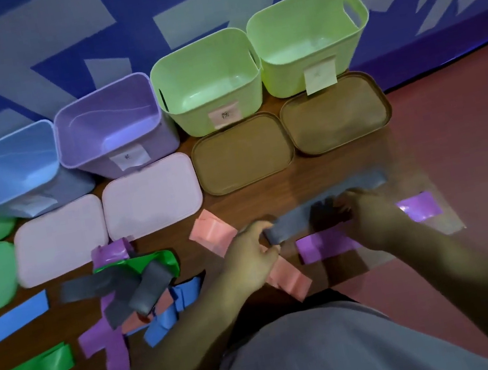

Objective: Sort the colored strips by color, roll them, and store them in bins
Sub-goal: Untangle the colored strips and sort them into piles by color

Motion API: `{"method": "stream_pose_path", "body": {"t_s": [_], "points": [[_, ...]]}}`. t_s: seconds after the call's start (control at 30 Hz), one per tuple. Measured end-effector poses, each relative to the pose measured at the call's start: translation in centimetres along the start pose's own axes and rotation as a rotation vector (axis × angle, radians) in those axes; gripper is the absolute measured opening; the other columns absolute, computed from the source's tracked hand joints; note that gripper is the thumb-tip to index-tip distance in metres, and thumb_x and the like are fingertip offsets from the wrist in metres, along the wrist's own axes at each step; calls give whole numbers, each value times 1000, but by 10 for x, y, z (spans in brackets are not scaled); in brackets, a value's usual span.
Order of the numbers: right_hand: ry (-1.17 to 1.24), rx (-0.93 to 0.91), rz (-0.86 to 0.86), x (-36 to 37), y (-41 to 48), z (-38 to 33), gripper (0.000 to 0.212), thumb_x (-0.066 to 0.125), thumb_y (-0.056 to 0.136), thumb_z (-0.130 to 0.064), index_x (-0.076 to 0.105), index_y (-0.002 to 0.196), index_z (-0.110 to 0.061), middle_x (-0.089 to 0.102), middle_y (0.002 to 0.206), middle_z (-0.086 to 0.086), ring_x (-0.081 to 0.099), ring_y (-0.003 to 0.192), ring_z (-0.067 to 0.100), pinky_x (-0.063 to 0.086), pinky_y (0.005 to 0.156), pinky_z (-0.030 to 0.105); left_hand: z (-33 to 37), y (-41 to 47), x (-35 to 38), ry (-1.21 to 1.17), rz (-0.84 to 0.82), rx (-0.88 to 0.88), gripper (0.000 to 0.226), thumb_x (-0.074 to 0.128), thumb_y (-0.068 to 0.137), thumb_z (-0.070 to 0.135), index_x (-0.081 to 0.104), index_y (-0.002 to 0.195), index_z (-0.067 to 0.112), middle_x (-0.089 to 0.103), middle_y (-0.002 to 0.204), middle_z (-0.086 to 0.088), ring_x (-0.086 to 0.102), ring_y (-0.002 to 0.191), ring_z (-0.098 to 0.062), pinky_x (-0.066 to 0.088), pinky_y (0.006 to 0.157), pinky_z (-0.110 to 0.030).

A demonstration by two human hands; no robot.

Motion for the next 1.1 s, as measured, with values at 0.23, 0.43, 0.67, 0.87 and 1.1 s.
{"method": "stream_pose_path", "body": {"t_s": [0.23,0.43,0.67,0.87,1.1], "points": [[67,-226,-91,33,11,-106,29,64,71,-27,68,99,-20,64,101,7,60,93,35,51,80,38,-85,-53,-48,13,226,-48,45,73,82,17,61,125,23,59,120,4,58,110,-12,43,94,-23],[10,-378,-234,63,11,-191,45,69,73,-28,65,118,-20,61,122,3,57,108,29,46,95,32,-157,-105,-85,-64,345,-163,45,69,78,16,63,122,19,60,113,7,61,103,-11,49,93,-29],[5,-540,-287,98,6,-272,51,66,71,-25,64,120,-13,64,121,11,59,110,29,43,99,32,-218,-149,-121,-94,381,-210,44,66,77,29,61,120,25,63,116,4,58,104,-8,46,89,-26],[-66,-541,-281,127,6,-311,53,59,69,-37,65,117,-16,61,115,7,57,108,27,45,96,34,-259,-170,-136,-79,377,-246,62,57,76,49,59,129,18,59,129,-3,54,118,-18,38,98,-24],[-120,-575,-223,148,0,-353,42,63,81,-31,61,122,-20,58,122,8,58,109,29,49,91,35,-288,-173,-145,-157,331,-247,56,66,78,35,57,132,21,54,129,3,52,120,-16,39,99,-24]]}}
Point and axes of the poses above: each hand's wrist, its own y-axis towards the middle knuckle, its own x-axis out of the palm, z = x × y, the point moved 1 cm from there along y, towards the middle knuckle
